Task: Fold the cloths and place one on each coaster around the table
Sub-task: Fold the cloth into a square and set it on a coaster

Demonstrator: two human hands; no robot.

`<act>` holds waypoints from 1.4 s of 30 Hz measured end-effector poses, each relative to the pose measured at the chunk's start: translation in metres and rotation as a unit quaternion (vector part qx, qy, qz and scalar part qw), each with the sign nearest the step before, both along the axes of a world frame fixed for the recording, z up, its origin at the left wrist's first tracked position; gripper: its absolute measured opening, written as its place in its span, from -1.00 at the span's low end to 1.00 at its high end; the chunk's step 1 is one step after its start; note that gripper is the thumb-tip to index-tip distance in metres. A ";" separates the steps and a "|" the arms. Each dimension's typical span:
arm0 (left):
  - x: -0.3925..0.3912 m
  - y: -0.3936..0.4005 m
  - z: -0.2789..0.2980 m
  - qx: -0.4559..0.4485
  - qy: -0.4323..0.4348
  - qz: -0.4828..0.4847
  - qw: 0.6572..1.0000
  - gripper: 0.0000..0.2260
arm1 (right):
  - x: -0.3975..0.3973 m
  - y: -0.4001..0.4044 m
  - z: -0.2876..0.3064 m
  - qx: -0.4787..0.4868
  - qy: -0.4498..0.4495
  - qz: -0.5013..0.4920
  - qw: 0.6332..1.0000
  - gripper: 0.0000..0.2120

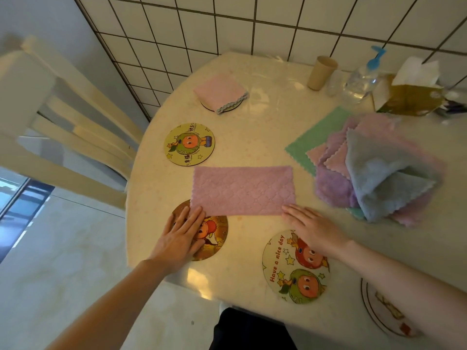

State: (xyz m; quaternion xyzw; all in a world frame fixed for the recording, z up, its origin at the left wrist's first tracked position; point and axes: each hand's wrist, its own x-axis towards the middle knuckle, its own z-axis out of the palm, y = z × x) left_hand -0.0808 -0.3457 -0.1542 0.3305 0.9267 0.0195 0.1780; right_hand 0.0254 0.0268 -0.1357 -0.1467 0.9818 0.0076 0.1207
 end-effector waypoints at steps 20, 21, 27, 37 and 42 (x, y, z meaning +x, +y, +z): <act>0.032 0.134 0.009 0.123 0.004 -0.022 0.992 -0.37 | -0.030 -0.034 0.030 -0.069 0.126 0.027 0.989 -0.93; 0.035 0.138 0.010 0.143 0.002 -0.018 0.990 -0.38 | -0.021 -0.039 0.034 -0.083 0.124 0.037 0.988 -0.92; 0.058 0.122 0.001 0.146 0.028 -0.137 0.979 -0.57 | 0.037 -0.065 0.047 -0.180 0.065 0.099 0.977 -0.91; 0.070 0.053 -0.007 0.169 0.139 -0.246 0.944 -0.62 | 0.018 -0.040 0.021 -0.039 0.017 0.184 0.982 -0.42; 0.080 0.030 -0.010 0.123 0.107 -0.223 0.961 -0.61 | 0.017 -0.046 0.006 -0.015 -0.024 0.232 0.972 -0.46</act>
